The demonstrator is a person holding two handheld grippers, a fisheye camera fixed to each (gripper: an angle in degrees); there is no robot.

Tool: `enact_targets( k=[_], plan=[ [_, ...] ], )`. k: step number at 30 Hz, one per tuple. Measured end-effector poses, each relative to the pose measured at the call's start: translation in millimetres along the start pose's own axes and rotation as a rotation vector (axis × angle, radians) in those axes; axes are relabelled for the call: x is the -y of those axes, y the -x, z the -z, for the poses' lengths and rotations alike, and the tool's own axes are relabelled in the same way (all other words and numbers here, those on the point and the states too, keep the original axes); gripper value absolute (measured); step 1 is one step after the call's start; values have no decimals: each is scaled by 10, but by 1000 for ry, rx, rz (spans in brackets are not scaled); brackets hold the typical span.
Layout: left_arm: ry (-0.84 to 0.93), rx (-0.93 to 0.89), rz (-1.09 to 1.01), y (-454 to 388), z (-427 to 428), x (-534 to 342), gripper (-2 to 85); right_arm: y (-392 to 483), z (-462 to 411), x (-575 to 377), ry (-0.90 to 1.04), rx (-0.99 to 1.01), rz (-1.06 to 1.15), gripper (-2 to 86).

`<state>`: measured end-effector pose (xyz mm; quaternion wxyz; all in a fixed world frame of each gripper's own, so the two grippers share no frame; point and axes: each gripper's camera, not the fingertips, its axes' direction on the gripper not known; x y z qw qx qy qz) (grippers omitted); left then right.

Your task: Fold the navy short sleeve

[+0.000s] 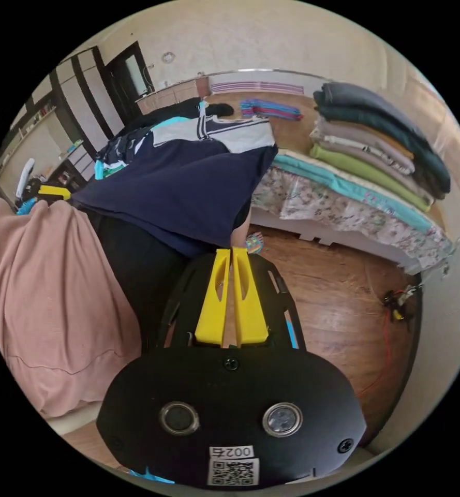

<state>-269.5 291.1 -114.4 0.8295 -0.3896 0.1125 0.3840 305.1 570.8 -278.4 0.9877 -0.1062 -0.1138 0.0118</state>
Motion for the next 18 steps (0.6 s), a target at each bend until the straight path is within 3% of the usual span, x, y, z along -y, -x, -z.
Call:
enact_targets(
  k=[4,7,14,18],
  plan=[
    [-41,1,-88,-82,168,70,-10,125,407,194,-95,-197,124,-9],
    [-39,-15,-141,-141,197,101,-10,172,563,269,-95,-227,217,-9],
    [31,-66,-112,-157,-153,55,-10,228,105,127,136,-6,298,-10],
    [207,36,-85,-136,-363,-19,-10,277,-118,96,167,39,265,-10]
  ],
)
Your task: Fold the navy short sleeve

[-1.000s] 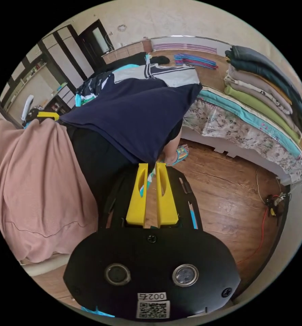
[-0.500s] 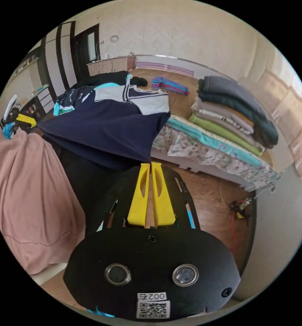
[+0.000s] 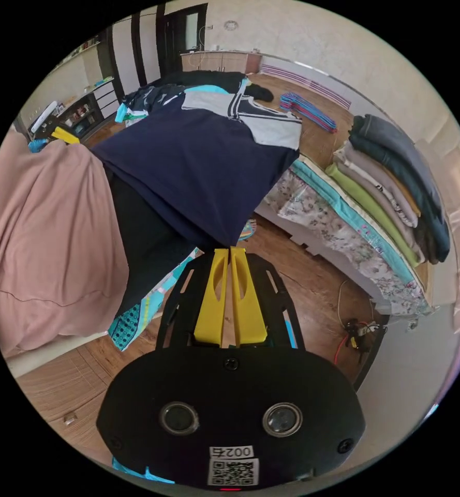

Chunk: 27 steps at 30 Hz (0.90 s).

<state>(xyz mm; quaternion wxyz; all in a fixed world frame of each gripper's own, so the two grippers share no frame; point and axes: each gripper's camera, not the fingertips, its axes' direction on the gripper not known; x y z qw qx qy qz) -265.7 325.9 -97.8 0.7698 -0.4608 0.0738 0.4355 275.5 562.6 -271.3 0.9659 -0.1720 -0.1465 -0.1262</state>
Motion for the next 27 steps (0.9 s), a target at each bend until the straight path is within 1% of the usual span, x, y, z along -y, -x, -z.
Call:
enact_targets(
  k=[1,3,6,8,14,17,23,27],
  plan=[
    [-7,-11,10,13,-7,-12,-10,5,-46,21,1,17,-10,-9],
    [-84,-75,72,80,-6,-54,-9,27,-99,58,1,23,-13,-9],
    [-174,-119,83,76,-26,-68,-8,73,-180,128,19,44,2,-9],
    [-201,-149,76,52,-63,-45,-6,101,-231,188,32,70,16,-9],
    [-176,-151,55,-48,-250,72,29,170,-376,333,122,101,62,-8],
    [-173,-132,72,-70,-336,95,39,214,-430,411,154,51,67,-8],
    [-169,-116,101,-113,-514,101,41,406,-422,728,51,44,75,-8],
    [-206,-113,124,-133,-527,63,35,621,-459,948,-6,53,110,-8]
  ],
)
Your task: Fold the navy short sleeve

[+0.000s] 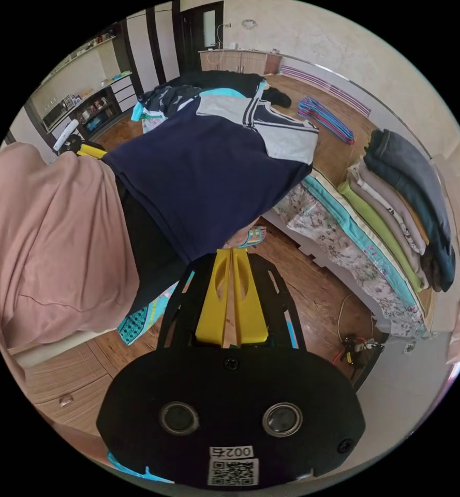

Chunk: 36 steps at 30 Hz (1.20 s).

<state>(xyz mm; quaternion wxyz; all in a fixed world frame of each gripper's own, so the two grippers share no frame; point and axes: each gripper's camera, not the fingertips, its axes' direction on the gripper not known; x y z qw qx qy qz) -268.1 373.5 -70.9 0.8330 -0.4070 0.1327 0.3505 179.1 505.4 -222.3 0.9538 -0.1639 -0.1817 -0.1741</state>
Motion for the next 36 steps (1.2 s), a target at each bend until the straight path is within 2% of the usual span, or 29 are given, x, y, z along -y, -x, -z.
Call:
enact_targets(
  k=[15,21,29,36],
  plan=[
    [-66,11,-40,-57,137,-66,-7,765,-517,789,-108,24,109,-8],
    [-77,57,-62,5,423,-81,-9,1118,-759,1250,-224,121,173,-6],
    [-43,150,-196,16,840,103,-9,2127,-1325,2321,-325,348,480,43],
    [3,161,-231,32,876,168,-9,3160,-1836,2997,-267,412,719,77]
  ],
)
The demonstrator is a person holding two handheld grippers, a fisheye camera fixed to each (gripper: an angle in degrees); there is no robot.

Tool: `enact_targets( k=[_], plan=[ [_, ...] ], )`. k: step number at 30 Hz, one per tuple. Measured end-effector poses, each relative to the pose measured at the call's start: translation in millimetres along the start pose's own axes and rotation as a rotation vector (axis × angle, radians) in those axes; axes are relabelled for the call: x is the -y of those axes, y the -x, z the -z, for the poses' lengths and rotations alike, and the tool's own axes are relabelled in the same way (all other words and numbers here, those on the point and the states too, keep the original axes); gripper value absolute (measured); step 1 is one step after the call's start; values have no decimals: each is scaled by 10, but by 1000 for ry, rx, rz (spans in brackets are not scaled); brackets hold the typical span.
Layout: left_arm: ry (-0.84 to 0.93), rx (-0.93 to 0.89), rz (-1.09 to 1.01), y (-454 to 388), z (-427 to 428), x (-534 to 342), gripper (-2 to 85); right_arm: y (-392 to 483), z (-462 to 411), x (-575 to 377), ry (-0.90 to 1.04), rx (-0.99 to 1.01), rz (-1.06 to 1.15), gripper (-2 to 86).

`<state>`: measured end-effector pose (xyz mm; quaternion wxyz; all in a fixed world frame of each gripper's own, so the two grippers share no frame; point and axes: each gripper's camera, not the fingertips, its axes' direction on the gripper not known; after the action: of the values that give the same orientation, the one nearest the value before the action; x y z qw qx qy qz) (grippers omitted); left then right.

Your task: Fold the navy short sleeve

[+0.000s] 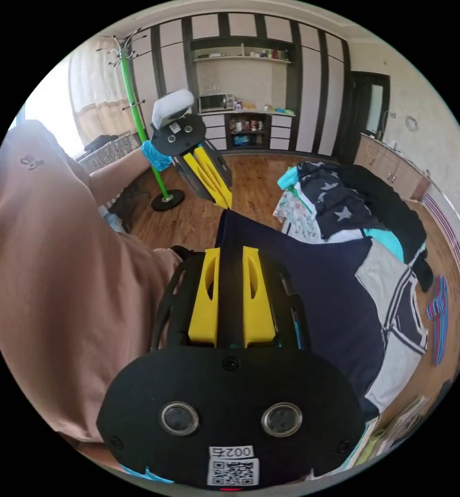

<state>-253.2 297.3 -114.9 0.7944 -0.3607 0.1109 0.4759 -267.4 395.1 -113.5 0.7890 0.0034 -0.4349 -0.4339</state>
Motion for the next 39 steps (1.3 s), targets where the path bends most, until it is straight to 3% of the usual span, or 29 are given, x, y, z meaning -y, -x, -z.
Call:
enact_targets(
  k=[10,20,26,39],
  plan=[
    [-23,-70,122,-6,-275,-229,-9,9,-1282,481,216,-47,40,35],
    [-56,-198,308,-14,-700,-509,5,-103,-1889,681,235,94,60,-3],
    [-82,-215,408,6,-859,-640,32,-187,-2103,787,210,80,59,-6],
    [-128,-196,396,-9,-816,-812,-12,-390,-2386,888,177,51,17,50]
  ],
)
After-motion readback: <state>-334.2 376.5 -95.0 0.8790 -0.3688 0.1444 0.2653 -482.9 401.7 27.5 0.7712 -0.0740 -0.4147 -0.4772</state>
